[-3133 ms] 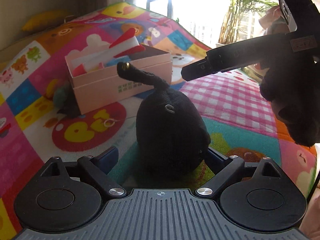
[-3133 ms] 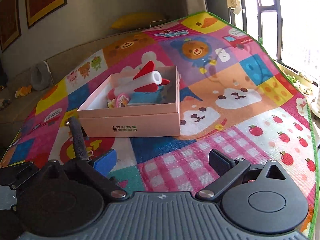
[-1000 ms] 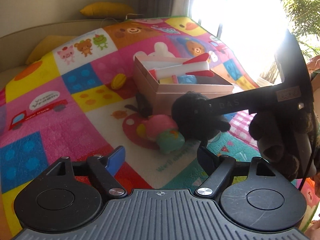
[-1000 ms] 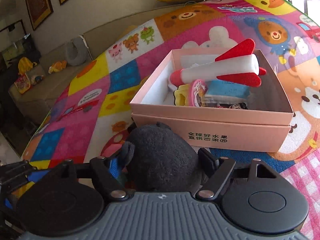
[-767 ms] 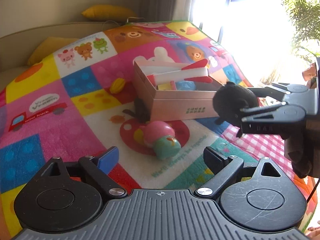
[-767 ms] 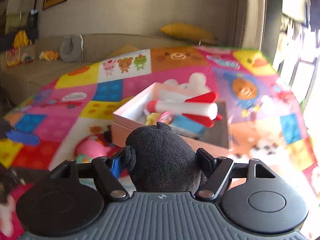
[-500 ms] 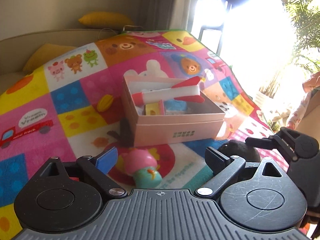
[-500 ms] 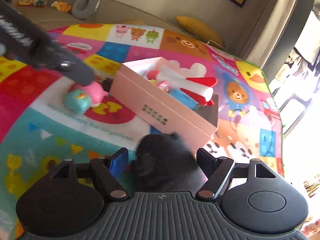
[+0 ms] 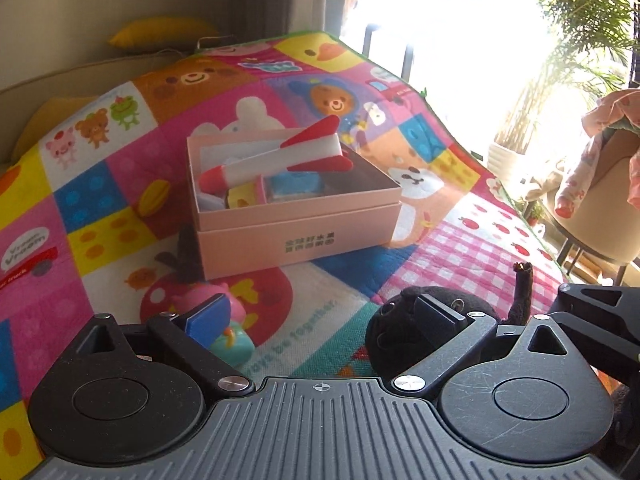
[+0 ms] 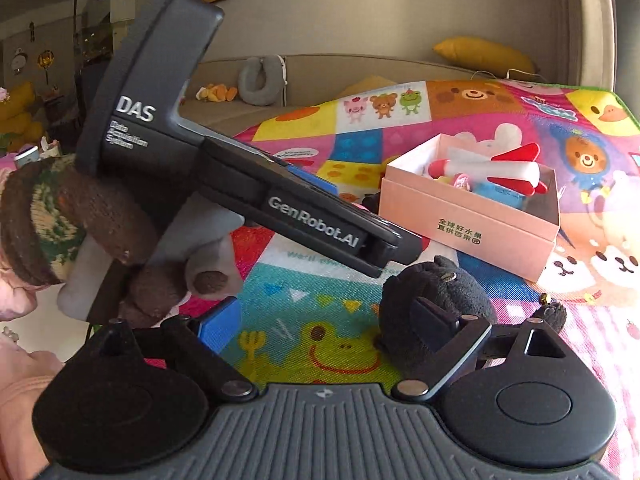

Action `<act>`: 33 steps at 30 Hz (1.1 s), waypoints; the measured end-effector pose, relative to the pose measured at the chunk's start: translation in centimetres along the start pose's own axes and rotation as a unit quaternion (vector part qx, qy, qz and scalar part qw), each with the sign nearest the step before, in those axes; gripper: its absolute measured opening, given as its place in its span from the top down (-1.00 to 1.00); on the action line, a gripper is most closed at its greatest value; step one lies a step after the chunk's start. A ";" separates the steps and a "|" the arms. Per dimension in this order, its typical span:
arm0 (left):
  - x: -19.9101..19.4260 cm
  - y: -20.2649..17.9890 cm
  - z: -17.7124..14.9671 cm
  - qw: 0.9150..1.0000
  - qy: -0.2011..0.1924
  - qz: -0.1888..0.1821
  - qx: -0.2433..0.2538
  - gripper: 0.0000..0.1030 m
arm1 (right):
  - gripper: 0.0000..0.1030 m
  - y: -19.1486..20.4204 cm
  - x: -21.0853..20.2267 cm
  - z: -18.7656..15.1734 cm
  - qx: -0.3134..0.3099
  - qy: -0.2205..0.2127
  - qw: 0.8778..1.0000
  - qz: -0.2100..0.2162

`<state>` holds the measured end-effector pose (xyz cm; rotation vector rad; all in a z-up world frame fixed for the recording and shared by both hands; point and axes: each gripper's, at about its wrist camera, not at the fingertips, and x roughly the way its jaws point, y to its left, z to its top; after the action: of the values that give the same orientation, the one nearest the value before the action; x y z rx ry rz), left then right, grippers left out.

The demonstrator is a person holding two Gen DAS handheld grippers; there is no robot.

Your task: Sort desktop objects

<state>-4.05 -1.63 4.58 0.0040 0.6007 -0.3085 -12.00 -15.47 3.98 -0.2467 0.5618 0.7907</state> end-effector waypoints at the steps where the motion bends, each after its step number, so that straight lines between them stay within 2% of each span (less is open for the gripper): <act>1: 0.4 -0.2 -0.1 1.000 -0.001 0.006 0.003 -0.96 | -0.78 0.0 -0.4 -0.1 -0.003 0.000 1.000 0.001; 4: 0.7 -0.3 -0.4 1.000 -0.012 0.027 0.011 -0.96 | -0.83 0.1 -2.0 -0.5 -0.023 -0.012 1.000 -0.011; 7: 0.4 0.0 -0.7 1.000 -0.012 0.022 0.006 -0.96 | -0.95 -1.0 -4.0 -0.8 -0.022 -0.037 0.999 -0.029; 10: 0.0 0.2 -1.1 1.000 -0.014 0.018 0.003 -0.96 | -0.96 -3.0 -4.3 -0.7 0.006 -0.027 0.996 -0.087; 13: -0.1 0.3 -1.3 1.000 -0.020 0.009 -0.002 -0.96 | -0.93 -6.1 -3.8 0.4 0.049 -0.019 0.987 -0.149; 15: 0.1 0.4 -1.4 1.000 -0.025 0.004 -0.007 -0.96 | -0.82 -8.7 -3.8 2.2 0.101 -0.032 0.981 -0.163; 16: 0.1 0.4 -1.5 1.000 -0.029 0.001 -0.009 -0.96 | -0.65 -9.9 -3.6 3.4 0.120 -0.037 0.978 -0.167; 17: 0.2 0.5 -1.5 0.999 -0.032 -0.003 -0.012 -0.96 | -0.40 -10.9 -3.3 4.9 0.129 -0.041 0.976 -0.168; 18: 0.3 0.7 -1.6 0.999 -0.034 -0.006 -0.014 -0.96 | -0.27 -11.8 -2.8 6.3 0.132 -0.043 0.976 -0.168; 19: 0.4 0.8 -1.7 0.999 -0.036 -0.010 -0.018 -0.97 | -0.06 -12.7 -2.0 7.8 0.133 -0.042 0.976 -0.165; 20: 0.4 0.9 -1.7 0.999 -0.036 -0.013 -0.020 -0.97 | 0.05 -13.7 -0.6 9.6 0.135 -0.036 0.977 -0.158; 22: 0.5 1.3 -1.8 0.999 -0.036 -0.022 -0.024 -0.97 | 0.07 -15.3 2.7 12.7 0.142 -0.018 0.978 -0.148; 24: 0.6 1.6 -1.9 0.999 -0.038 -0.030 -0.026 -0.97 | 0.07 -16.5 6.6 15.0 0.135 -0.002 0.978 -0.158; 27: 0.9 2.2 -2.0 0.998 -0.041 -0.043 -0.032 -0.98 | 0.06 -16.6 11.9 17.4 0.079 0.029 0.981 -0.172; 30: 1.3 2.7 -2.2 0.996 -0.047 -0.060 -0.043 -0.98 | 0.06 -15.4 15.8 18.6 0.028 0.057 0.986 -0.156; 33: 1.4 2.9 -2.5 0.995 -0.059 -0.070 -0.046 -0.98 | 0.06 -14.6 19.5 18.5 -0.012 0.109 0.980 -0.169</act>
<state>-3.50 0.94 1.48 -0.1448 0.4991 -0.4148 16.82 -6.15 8.35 -0.4421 0.6945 0.4435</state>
